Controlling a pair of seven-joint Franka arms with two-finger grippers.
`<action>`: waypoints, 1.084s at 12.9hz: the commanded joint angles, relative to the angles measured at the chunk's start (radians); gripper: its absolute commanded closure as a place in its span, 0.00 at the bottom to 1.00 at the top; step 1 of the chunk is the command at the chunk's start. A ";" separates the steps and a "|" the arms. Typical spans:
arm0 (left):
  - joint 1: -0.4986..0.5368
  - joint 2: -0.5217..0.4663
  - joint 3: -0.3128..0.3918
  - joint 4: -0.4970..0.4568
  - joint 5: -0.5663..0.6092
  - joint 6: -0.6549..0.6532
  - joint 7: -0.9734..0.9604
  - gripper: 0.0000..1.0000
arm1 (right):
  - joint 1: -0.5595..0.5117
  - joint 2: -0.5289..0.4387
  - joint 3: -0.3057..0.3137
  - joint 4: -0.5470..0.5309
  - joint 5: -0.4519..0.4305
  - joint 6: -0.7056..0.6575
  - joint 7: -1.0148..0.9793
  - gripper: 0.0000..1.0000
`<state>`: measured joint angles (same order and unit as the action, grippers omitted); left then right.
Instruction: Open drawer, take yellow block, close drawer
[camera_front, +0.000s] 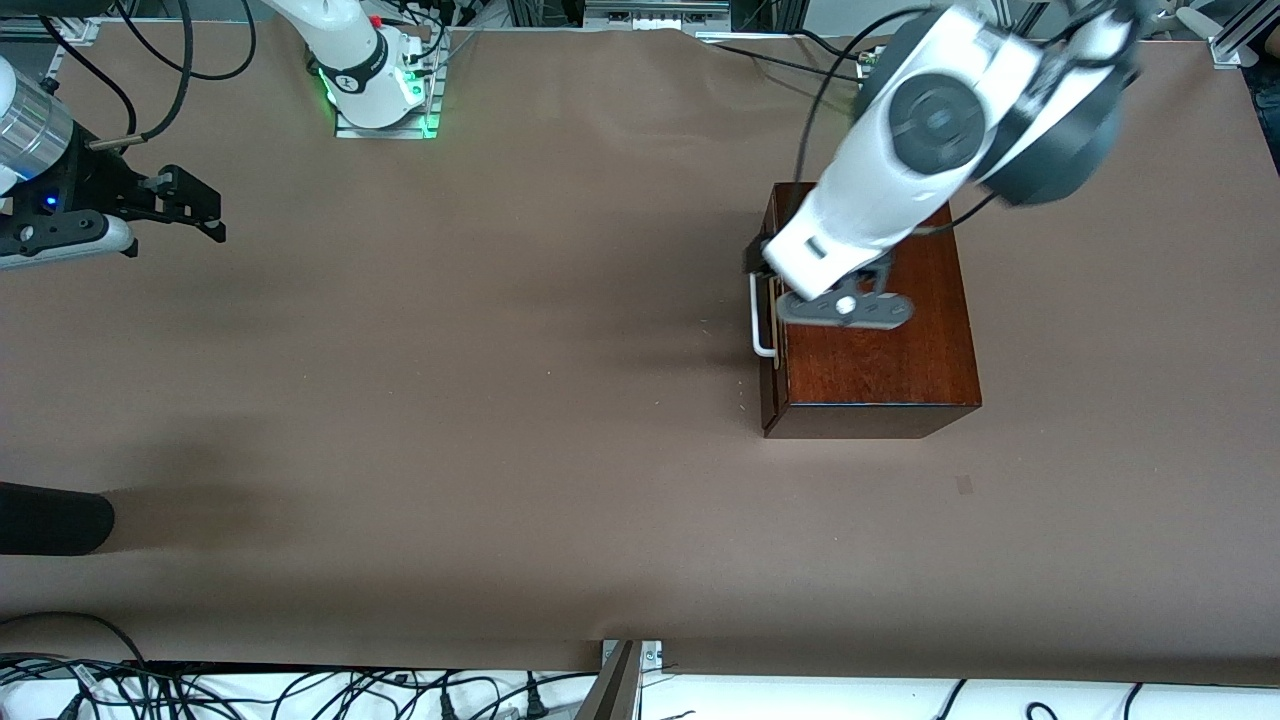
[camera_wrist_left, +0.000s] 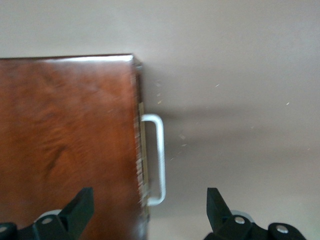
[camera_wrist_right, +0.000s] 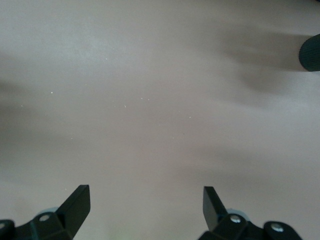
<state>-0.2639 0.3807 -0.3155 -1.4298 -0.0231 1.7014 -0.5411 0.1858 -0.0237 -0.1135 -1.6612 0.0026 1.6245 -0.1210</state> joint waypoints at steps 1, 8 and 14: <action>-0.058 0.085 0.006 0.055 0.046 0.038 -0.019 0.00 | -0.002 0.001 0.000 0.014 0.016 -0.015 -0.005 0.00; -0.236 0.175 0.007 -0.004 0.295 0.037 -0.263 0.00 | -0.002 0.001 -0.002 0.014 0.016 -0.015 -0.006 0.00; -0.232 0.176 0.010 -0.106 0.359 0.038 -0.296 0.00 | -0.002 0.001 -0.002 0.014 0.016 -0.015 -0.006 0.00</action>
<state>-0.4950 0.5721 -0.3002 -1.5104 0.3019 1.7441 -0.8027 0.1858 -0.0236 -0.1137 -1.6612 0.0025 1.6244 -0.1212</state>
